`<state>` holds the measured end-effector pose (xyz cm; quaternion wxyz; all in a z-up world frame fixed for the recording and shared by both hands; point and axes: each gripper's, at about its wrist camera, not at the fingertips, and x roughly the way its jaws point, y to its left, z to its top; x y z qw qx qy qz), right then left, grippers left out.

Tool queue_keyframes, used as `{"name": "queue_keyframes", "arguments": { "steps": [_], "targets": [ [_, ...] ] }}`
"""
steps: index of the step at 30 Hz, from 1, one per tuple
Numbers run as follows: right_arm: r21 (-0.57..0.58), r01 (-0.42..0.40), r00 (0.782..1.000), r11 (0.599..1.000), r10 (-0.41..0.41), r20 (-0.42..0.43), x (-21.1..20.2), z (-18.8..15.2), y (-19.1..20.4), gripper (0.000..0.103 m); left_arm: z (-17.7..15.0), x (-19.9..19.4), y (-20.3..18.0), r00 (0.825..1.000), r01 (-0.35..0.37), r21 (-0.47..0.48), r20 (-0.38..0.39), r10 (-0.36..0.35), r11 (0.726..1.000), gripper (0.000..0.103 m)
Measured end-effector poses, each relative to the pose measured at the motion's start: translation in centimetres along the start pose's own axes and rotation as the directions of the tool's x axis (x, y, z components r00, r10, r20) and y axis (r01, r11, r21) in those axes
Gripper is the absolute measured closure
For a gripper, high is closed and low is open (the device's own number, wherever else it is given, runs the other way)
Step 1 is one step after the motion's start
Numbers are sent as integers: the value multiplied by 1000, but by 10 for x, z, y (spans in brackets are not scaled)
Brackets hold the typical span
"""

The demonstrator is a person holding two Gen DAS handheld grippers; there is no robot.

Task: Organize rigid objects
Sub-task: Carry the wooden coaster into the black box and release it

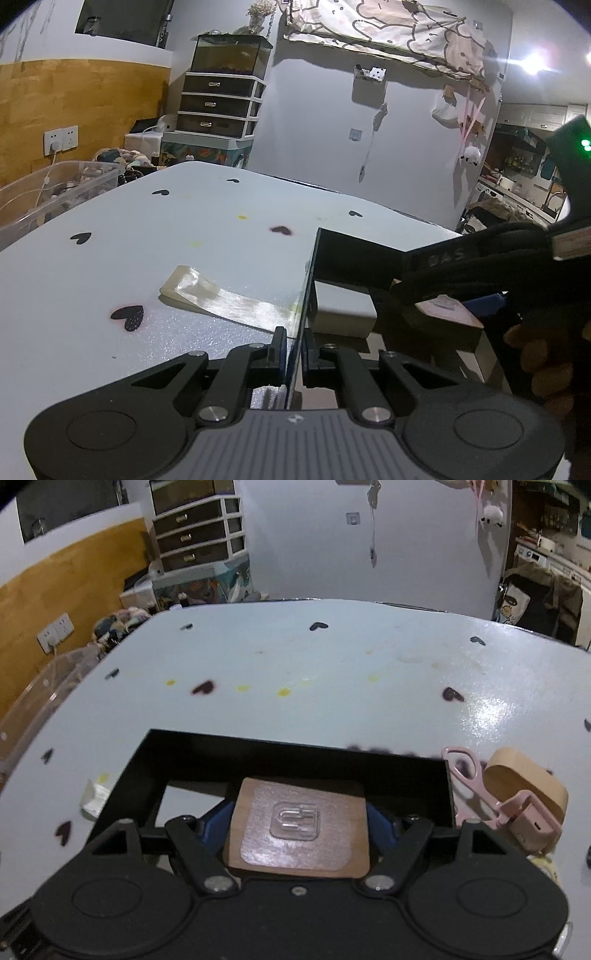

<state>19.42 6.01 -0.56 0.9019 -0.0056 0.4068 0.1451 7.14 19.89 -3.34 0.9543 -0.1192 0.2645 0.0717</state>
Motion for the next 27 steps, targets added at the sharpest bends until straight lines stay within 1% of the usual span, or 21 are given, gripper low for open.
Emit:
{"name": "queue_keyframes", "arguments": {
  "steps": [2,7,10,12,16,21,27],
  "targets": [
    [1,-23,1000,1000,23,3,0,2,-1,21,0,0,-1,1000,-1,-1,-2,1,1000,96],
    [19,-46,999,999,47,-12,-2,5,-6,20,-1,1,2,1000,7,-22,0,-7,1000,96],
    [8,-67,998,998,67,-7,-7,6,-6,16,0,1,2,1000,7,-19,1,-7,1000,96],
    [-10,-74,997,997,74,6,-11,5,-6,12,0,1,1,1000,1,-13,0,-1,1000,96],
    [-33,-92,995,995,92,21,-21,2,-7,9,0,1,0,1000,-2,-8,-5,2,1000,96],
    [-57,-120,991,991,123,53,-38,-4,-11,3,1,0,-2,1000,-12,3,-8,12,1000,96],
    [-68,-135,984,988,142,106,-60,-13,-24,0,1,0,-3,1000,-15,10,-10,15,1000,96]
  ]
}}
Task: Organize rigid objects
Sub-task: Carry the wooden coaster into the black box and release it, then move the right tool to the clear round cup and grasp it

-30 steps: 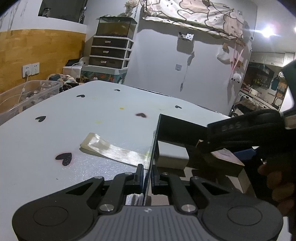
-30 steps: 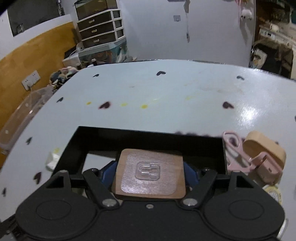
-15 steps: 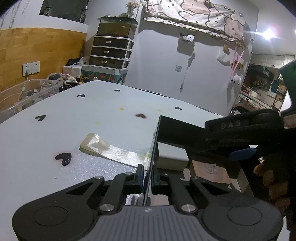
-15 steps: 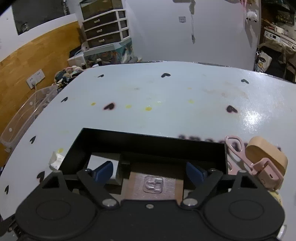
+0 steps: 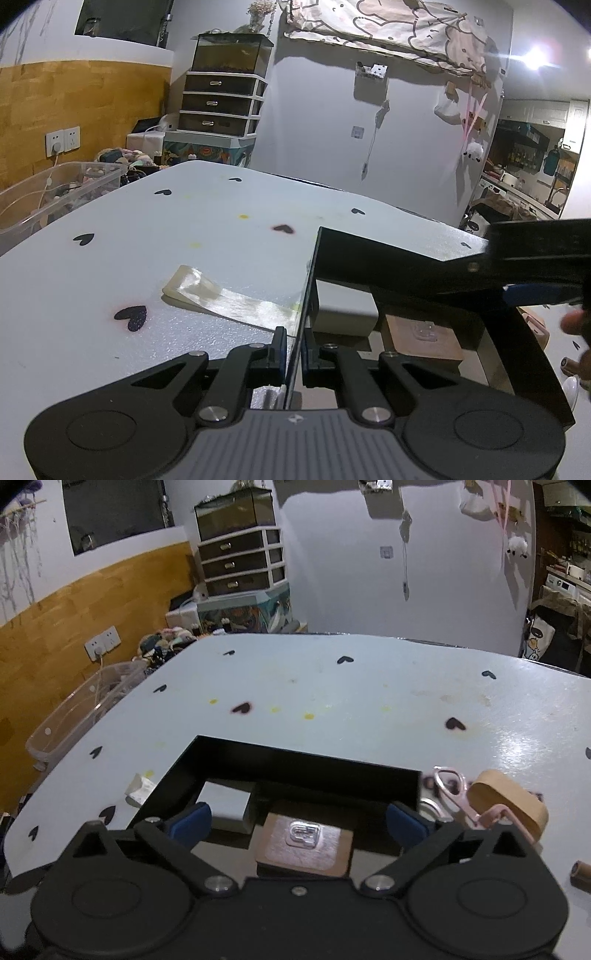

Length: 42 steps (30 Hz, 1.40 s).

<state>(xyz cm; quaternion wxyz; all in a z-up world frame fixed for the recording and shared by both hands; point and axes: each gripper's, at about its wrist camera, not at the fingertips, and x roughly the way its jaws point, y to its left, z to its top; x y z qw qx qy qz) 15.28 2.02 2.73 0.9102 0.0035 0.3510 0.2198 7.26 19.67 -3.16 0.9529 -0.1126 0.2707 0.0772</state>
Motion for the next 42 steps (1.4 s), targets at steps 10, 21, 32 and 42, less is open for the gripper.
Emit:
{"name": "queue_keyframes", "arguments": {
  "steps": [10,21,32,42],
  "targets": [
    [-28,-63,996,998,65,68,-40,-14,-20,0,1,-1,-4,1000,-19,23,-4,19,1000,97],
    [-70,-57,987,996,67,144,-71,-35,-46,0,1,-3,-8,999,-42,56,-16,43,998,97],
    [-31,28,974,999,-20,224,-92,-59,-92,0,5,-4,-10,999,-38,93,-30,41,995,97],
    [102,113,962,988,-135,238,-96,-85,-141,0,5,-5,-12,999,-22,148,-44,29,989,100]
  ]
}}
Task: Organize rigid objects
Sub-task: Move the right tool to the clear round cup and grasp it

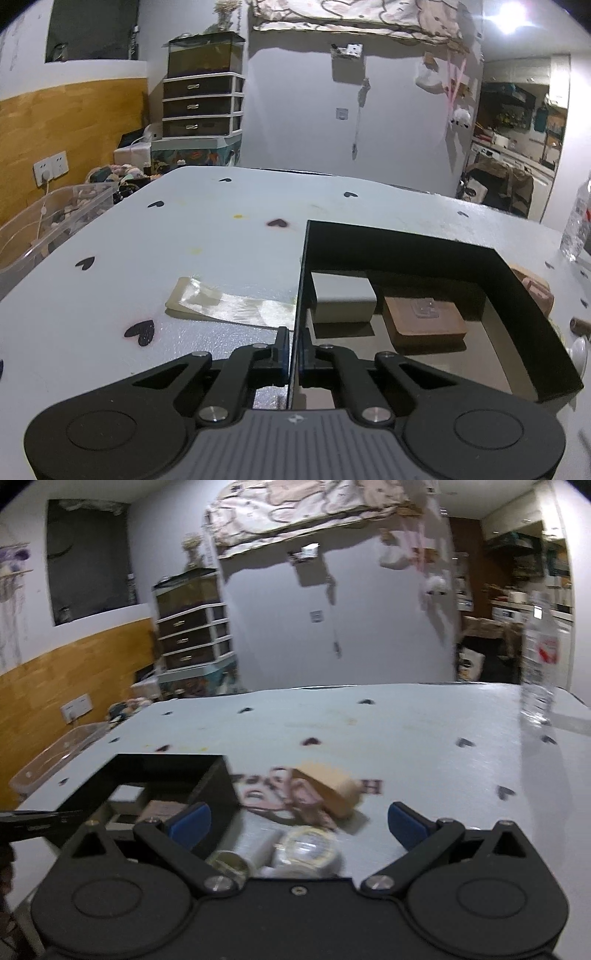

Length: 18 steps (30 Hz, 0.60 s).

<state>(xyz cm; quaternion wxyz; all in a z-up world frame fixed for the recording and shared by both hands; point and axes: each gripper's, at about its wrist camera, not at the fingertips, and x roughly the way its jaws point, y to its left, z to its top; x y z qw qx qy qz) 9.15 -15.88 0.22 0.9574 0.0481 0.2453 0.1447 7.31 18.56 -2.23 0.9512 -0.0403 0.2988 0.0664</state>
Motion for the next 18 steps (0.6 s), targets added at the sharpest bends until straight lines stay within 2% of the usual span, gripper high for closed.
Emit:
{"name": "queue_keyframes", "arguments": {
  "steps": [6,15,18],
  "targets": [
    [25,72,997,997,-71,-13,0,-13,-23,0,0,0,-1,1000,17,47,-13,-16,999,101],
    [74,80,996,994,-77,-44,-2,-29,-46,0,0,0,2,999,38,65,-13,-37,997,101],
    [55,75,995,996,-71,-69,0,-36,-42,4,0,0,2,999,42,66,-12,-41,997,101]
  ]
}}
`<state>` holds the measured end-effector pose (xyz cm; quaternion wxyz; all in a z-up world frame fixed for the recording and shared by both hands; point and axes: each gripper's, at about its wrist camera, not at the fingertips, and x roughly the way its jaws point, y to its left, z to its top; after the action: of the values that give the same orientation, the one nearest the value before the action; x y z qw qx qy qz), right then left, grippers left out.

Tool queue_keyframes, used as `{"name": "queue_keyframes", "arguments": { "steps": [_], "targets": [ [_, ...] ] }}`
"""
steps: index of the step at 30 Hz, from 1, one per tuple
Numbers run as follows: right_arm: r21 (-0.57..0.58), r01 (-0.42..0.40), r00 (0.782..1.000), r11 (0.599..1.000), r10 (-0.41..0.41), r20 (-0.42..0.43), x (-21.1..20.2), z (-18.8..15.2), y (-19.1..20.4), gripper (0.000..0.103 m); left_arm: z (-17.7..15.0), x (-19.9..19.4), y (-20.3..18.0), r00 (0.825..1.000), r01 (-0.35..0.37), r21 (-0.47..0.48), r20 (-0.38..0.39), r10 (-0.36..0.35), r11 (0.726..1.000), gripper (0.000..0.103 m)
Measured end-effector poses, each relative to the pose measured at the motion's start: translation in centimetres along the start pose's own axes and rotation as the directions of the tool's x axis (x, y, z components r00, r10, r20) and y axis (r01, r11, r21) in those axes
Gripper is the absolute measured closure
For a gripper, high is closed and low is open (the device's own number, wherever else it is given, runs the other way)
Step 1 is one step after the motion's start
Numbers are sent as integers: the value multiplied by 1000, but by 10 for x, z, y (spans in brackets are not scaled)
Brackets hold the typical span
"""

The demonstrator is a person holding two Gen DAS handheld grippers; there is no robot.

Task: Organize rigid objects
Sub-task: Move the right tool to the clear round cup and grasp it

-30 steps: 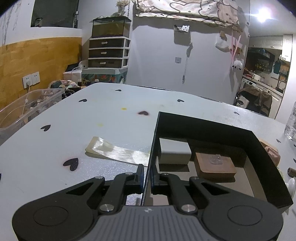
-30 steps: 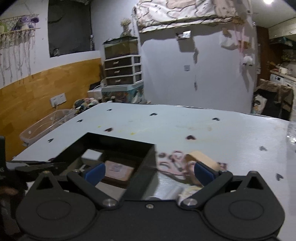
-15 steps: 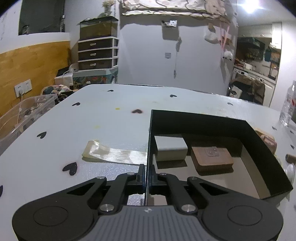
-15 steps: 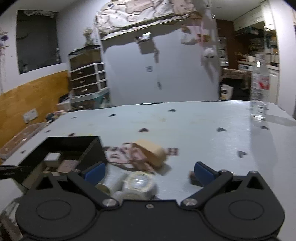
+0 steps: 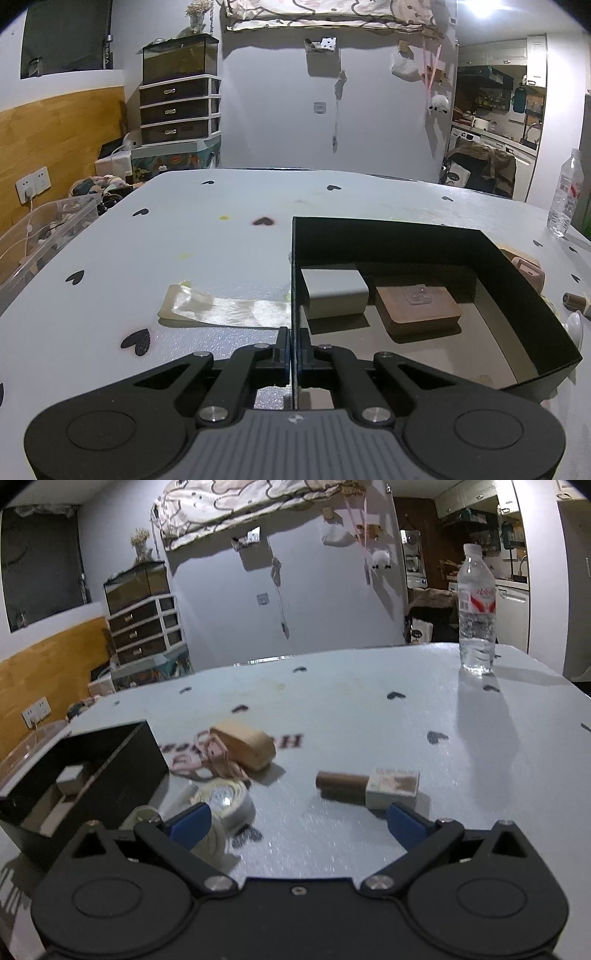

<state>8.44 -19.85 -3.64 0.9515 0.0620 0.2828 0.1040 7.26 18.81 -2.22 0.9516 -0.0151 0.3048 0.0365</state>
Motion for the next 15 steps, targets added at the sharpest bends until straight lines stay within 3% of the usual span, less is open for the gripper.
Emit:
{"name": "queue_keyframes", "arguments": {
  "steps": [5,9,15],
  "targets": [
    [-46,-60,998,997,58,-38,6,-9,15,16,-2,0,1,1000,7,-4,6,-7,1000,100],
    [-95,-160,987,983,158,-34,6,-8,28,17,-2,0,2,1000,11,-4,9,-11,1000,100],
    [-108,-193,980,975,186,-72,19,-3,39,17,-3,0,3,1000,14,-5,12,-14,1000,100]
  ]
}}
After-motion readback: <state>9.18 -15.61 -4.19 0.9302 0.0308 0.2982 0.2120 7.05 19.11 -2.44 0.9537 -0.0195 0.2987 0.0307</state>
